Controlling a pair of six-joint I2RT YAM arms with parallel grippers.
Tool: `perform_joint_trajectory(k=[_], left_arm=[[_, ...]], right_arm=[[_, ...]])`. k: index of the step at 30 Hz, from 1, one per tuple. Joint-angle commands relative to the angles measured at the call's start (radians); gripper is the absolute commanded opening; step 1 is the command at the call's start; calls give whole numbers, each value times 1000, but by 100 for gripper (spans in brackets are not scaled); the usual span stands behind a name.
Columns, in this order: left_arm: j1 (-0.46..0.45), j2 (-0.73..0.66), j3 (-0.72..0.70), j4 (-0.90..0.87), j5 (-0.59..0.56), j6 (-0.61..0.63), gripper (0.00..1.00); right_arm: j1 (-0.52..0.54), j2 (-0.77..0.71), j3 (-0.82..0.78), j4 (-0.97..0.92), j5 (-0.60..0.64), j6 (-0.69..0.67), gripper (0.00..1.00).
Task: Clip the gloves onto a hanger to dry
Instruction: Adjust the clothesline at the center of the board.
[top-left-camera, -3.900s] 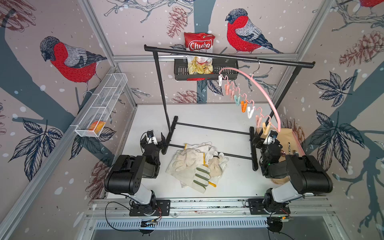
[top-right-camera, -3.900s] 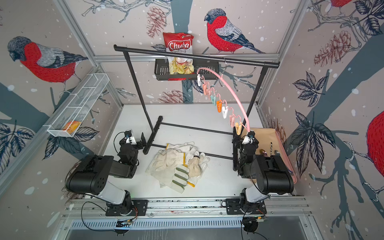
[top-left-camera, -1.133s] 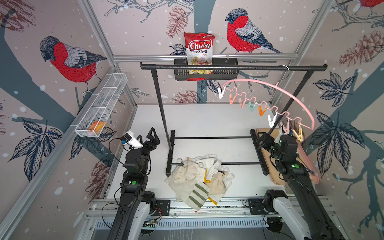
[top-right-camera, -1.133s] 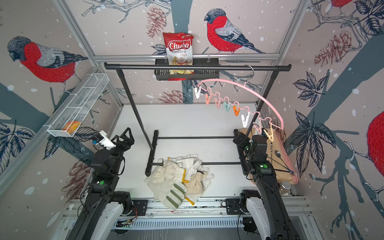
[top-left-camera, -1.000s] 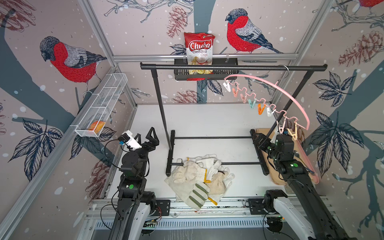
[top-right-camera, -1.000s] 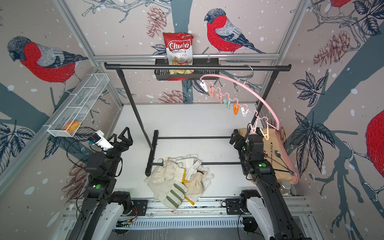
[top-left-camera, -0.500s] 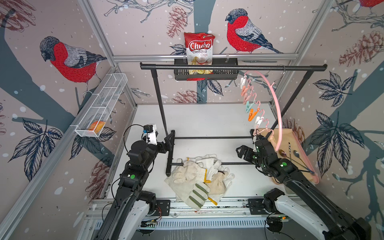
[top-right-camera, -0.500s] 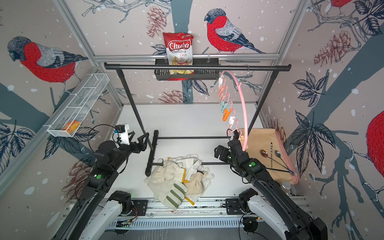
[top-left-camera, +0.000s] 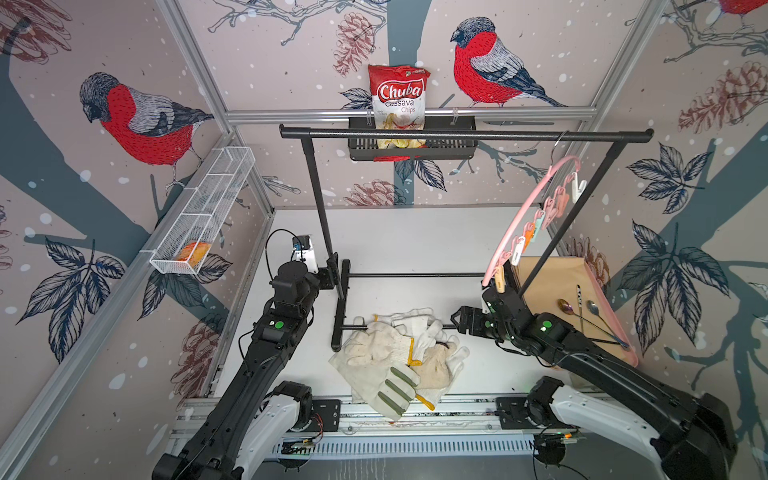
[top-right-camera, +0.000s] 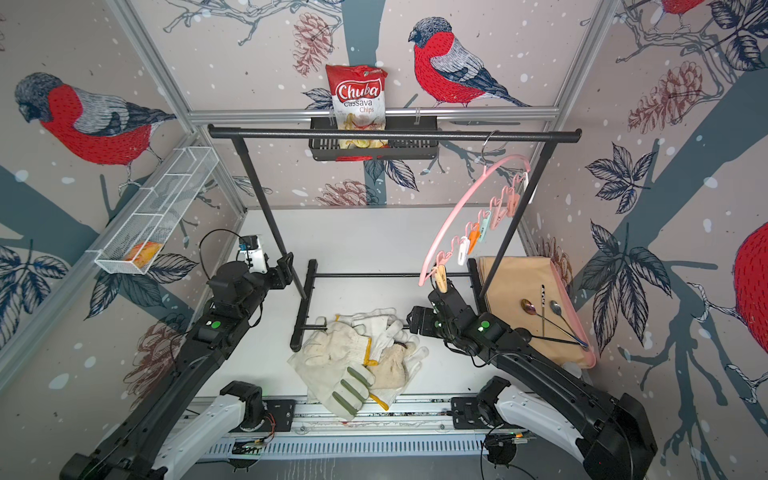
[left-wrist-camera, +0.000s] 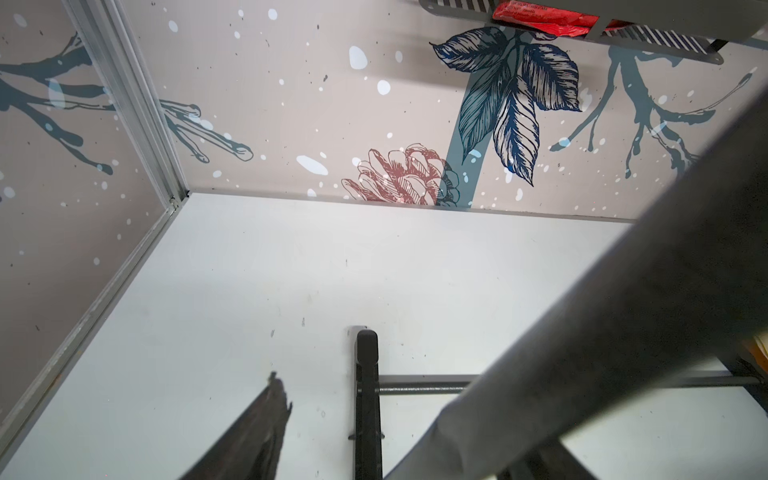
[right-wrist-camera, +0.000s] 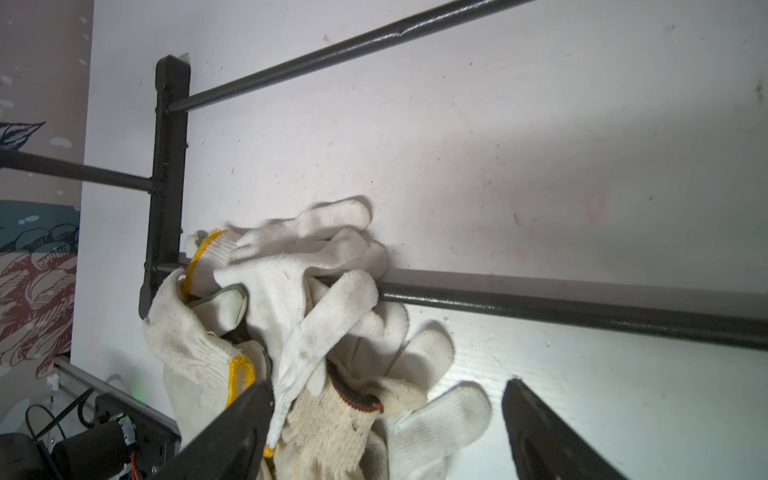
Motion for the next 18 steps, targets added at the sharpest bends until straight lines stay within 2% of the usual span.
perform_joint_trajectory(k=[1, 7, 12, 18], left_arm=[[-1, 58, 29, 151, -34, 44, 70], [0, 202, 79, 266, -29, 57, 65], [-1, 314, 136, 323, -16, 79, 65], [10, 363, 155, 373, -6, 84, 65]], right_arm=[[36, 1, 8, -21, 0, 15, 85], [94, 39, 33, -36, 12, 14, 82], [178, 104, 77, -65, 38, -8, 82], [250, 182, 126, -104, 70, -21, 83]])
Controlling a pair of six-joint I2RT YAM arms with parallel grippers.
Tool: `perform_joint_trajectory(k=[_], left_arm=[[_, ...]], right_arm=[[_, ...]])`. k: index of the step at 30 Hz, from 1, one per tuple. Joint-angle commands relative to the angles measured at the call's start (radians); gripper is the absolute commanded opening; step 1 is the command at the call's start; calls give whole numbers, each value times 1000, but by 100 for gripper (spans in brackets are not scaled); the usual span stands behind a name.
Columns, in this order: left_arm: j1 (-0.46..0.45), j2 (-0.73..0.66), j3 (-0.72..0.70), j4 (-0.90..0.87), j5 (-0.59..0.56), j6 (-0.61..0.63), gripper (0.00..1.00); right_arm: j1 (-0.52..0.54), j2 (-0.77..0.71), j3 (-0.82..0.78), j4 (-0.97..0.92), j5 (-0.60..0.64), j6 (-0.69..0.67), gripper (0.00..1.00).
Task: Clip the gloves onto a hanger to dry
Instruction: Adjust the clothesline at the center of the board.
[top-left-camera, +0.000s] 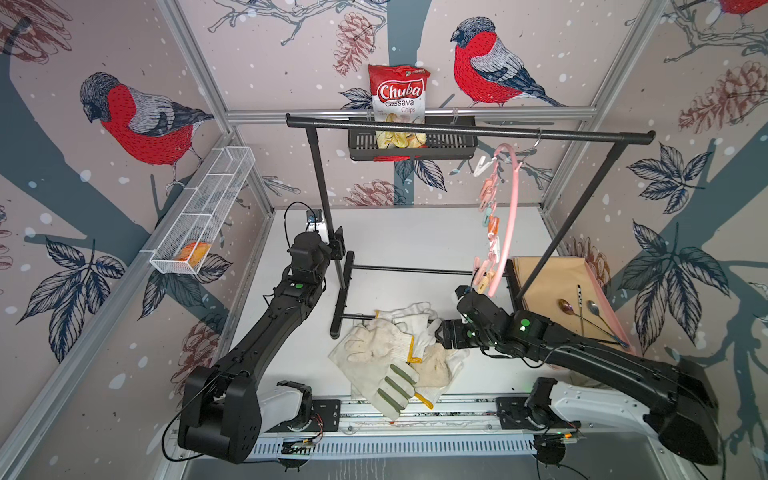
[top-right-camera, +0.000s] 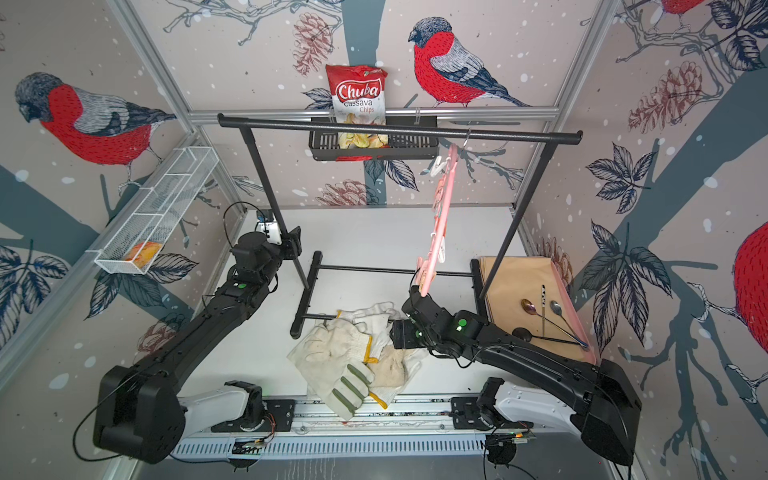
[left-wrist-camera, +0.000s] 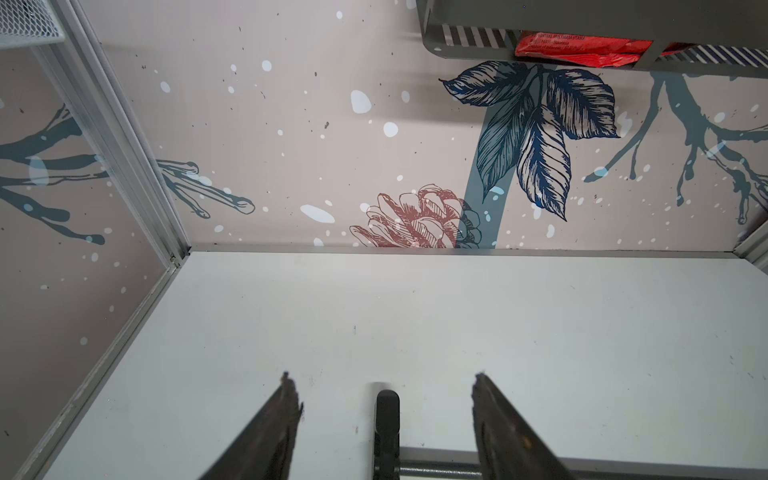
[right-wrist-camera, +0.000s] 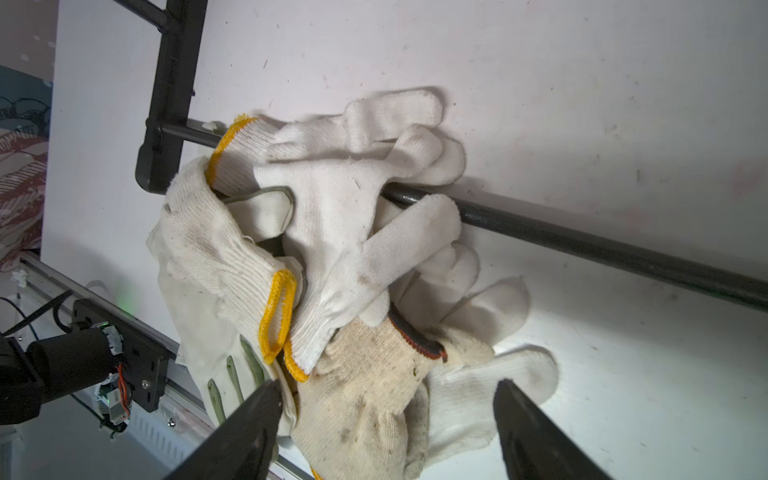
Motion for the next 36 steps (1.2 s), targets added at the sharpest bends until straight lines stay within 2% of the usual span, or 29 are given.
perform_joint_trajectory(k=[1, 7, 11, 14, 18, 23, 27, 32, 36], left_arm=[[14, 21, 15, 108, 27, 17, 65], [45, 91, 72, 146, 42, -21, 68], [52, 84, 117, 109, 42, -34, 75], [52, 16, 102, 60, 30, -33, 82], [52, -152, -10, 19, 18, -43, 86], [51, -377, -112, -108, 28, -76, 87], [49, -511, -154, -195, 80, -72, 86], [44, -548, -137, -259, 138, -21, 86], [32, -540, -132, -261, 144, -14, 85]], right_arm=[[28, 33, 26, -46, 33, -20, 83], [99, 102, 98, -61, 33, -62, 87], [142, 138, 139, -105, 33, -100, 90], [158, 147, 144, -119, 33, -115, 90], [177, 140, 121, -115, 38, -121, 90], [199, 127, 104, -129, 37, -98, 88], [232, 98, 82, -158, 49, -51, 87], [239, 58, 42, -163, 50, -19, 87], [195, 60, 90, -193, 68, -35, 89]])
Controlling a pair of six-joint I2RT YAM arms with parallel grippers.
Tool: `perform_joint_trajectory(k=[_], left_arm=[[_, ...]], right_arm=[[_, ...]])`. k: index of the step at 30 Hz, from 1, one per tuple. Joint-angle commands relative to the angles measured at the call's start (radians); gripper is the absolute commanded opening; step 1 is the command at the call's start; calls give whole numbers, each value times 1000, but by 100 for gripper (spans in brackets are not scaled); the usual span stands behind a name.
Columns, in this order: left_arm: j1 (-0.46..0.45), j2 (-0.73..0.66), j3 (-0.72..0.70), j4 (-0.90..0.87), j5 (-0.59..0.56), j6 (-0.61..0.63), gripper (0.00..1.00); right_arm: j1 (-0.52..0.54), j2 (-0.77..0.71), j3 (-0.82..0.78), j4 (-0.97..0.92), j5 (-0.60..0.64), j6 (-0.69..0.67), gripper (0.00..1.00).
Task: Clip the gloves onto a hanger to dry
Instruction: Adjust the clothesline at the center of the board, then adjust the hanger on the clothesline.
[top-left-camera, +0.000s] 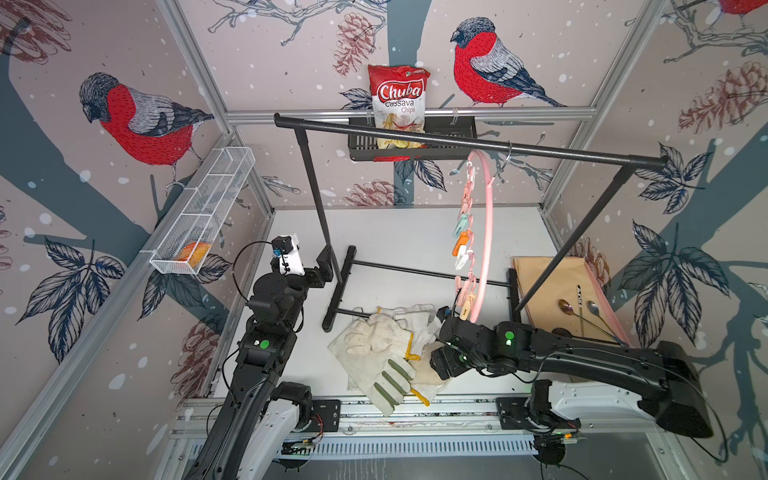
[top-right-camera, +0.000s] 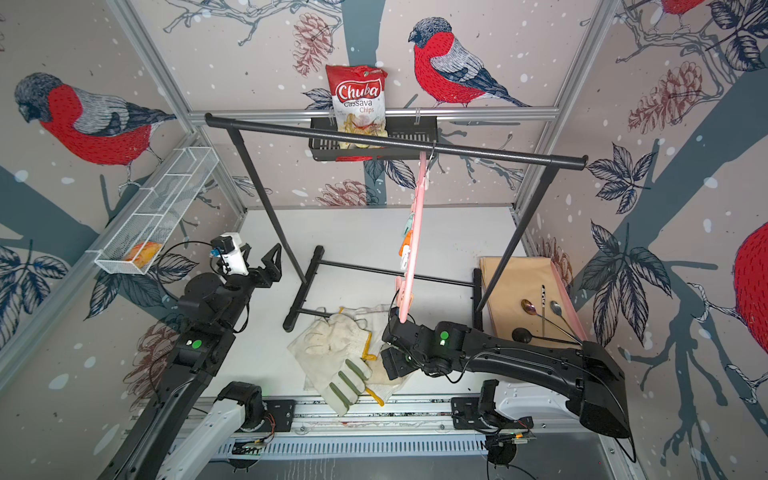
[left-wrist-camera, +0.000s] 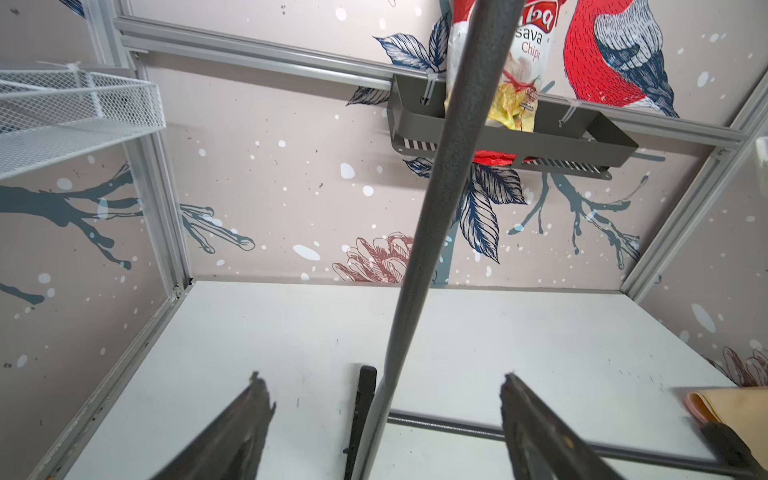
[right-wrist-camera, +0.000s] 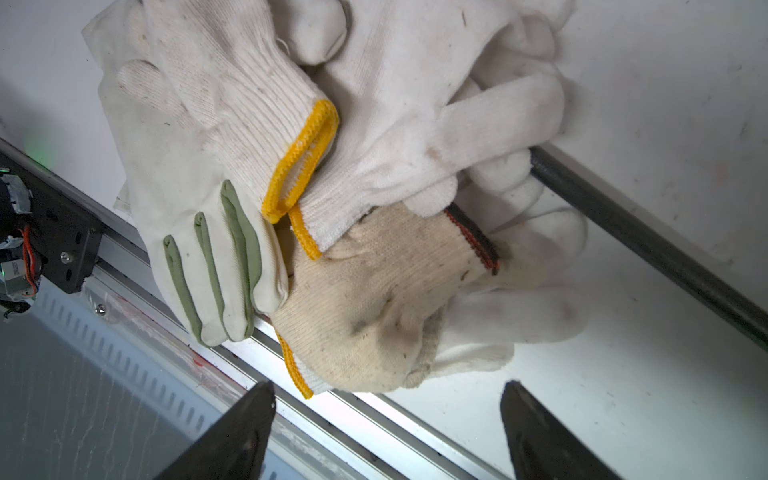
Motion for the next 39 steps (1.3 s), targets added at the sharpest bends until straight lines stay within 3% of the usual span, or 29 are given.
perform_joint_trajectory(k=[1, 13, 22, 26, 33, 39], left_arm=[[-5, 5, 9, -23, 30, 18, 85], [-12, 15, -13, -15, 27, 17, 85], [-13, 37, -36, 9, 30, 12, 85], [-16, 45, -33, 10, 29, 17, 85], [-28, 60, -24, 2, 27, 20, 85], [-40, 76, -5, -7, 29, 21, 85]], right_arm=[[-41, -3, 36, -46, 23, 4, 89], [-241, 5, 137, -102, -11, -94, 94], [-254, 20, 190, -92, 5, -91, 100], [-247, 38, 194, -75, 72, -58, 100], [-135, 132, 226, -107, 316, 19, 100], [-79, 170, 247, -130, 449, 135, 100]])
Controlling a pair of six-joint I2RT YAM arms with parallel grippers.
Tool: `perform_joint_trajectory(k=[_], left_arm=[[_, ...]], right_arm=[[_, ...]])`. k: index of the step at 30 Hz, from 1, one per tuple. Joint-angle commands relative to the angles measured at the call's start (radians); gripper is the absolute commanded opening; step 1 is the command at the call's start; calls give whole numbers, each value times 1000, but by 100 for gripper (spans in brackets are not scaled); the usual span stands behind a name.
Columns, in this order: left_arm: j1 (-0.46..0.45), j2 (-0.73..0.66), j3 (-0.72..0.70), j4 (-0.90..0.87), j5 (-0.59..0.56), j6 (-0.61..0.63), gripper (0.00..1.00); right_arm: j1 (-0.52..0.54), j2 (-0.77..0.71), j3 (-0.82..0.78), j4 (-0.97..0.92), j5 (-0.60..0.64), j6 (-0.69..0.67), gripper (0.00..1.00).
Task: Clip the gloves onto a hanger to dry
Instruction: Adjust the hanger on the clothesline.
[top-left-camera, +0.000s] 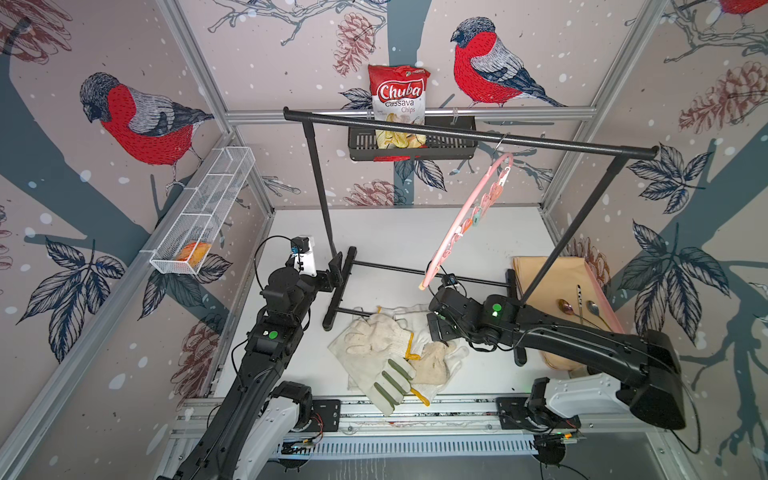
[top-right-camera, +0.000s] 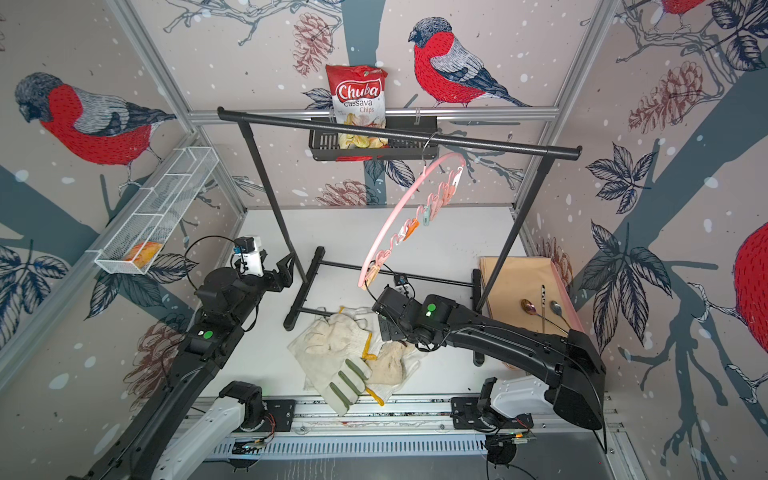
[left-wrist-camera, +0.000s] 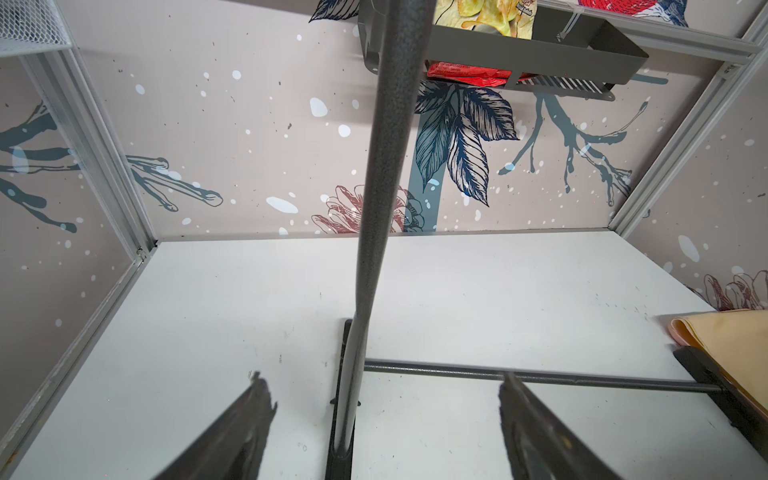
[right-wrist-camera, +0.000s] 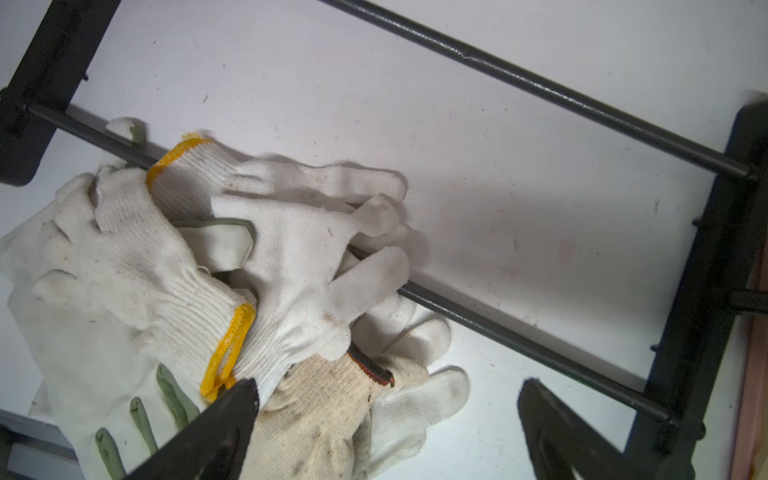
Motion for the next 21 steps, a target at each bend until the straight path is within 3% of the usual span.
perform_joint_trajectory(k=[1, 21], left_arm=[[-6, 8, 18, 16, -3, 8, 85], [-8, -2, 9, 3, 0, -1, 85]], right_arm=[[19, 7, 15, -36, 142, 104, 100], [71, 6, 129, -243, 459, 372, 100]])
